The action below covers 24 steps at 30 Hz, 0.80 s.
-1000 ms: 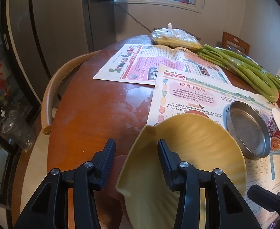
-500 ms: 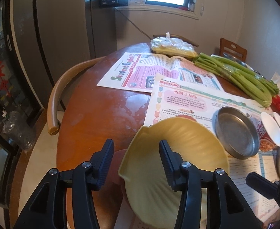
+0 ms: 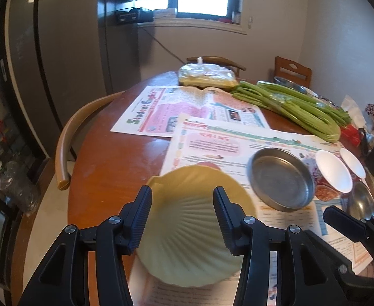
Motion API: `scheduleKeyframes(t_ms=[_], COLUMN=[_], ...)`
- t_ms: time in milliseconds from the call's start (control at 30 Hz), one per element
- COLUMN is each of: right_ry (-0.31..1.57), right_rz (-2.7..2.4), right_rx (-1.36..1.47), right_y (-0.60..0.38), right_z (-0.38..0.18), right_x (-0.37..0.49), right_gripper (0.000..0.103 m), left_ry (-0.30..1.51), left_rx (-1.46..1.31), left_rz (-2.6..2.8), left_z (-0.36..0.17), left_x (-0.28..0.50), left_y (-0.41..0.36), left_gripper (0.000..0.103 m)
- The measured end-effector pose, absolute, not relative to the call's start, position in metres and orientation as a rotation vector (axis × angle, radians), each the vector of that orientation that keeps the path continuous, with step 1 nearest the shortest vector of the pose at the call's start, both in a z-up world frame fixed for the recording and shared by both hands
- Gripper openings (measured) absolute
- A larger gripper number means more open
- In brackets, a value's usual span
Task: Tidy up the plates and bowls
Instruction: 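Lower the yellow plate onto the terracotta plate and open the left tool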
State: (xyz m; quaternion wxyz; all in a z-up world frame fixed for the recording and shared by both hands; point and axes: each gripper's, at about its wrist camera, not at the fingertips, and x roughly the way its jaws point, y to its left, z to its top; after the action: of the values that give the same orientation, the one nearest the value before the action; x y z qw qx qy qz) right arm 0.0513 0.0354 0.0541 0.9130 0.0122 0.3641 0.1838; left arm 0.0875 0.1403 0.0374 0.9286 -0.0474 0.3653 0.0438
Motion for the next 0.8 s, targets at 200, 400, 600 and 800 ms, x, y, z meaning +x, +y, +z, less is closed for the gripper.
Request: scheduleKeyframes(t_ms=[200,400,600,800], right_ry=[0.734,0.722,0.724,0.738], right_rz=[0.363,0.345,0.324,0.311], right_rx=[0.055,0.087,0.109,0.153], right_y=[0.017,-0.001,-0.019,-0.038], right_z=[0.059,0.061,0.057,0.049], right_x=[0.05,0.05,0.05,0.053], right_gripper=[0.05,0.05,0.05,0.05], left_ry=[0.743,0.741,0.75,0.766], left_rx=[-0.075,-0.073,-0.061,-0.038], left_rz=[0.055,0.028,0.009,-0.001], left_z=[0.044,0.049,0.049,0.05], left_x=[0.085,0.084,0.087,0.096], left_y=[0.117,0.101,0.086,0.075], left_gripper=[0.052,0.052,0.052,0.052])
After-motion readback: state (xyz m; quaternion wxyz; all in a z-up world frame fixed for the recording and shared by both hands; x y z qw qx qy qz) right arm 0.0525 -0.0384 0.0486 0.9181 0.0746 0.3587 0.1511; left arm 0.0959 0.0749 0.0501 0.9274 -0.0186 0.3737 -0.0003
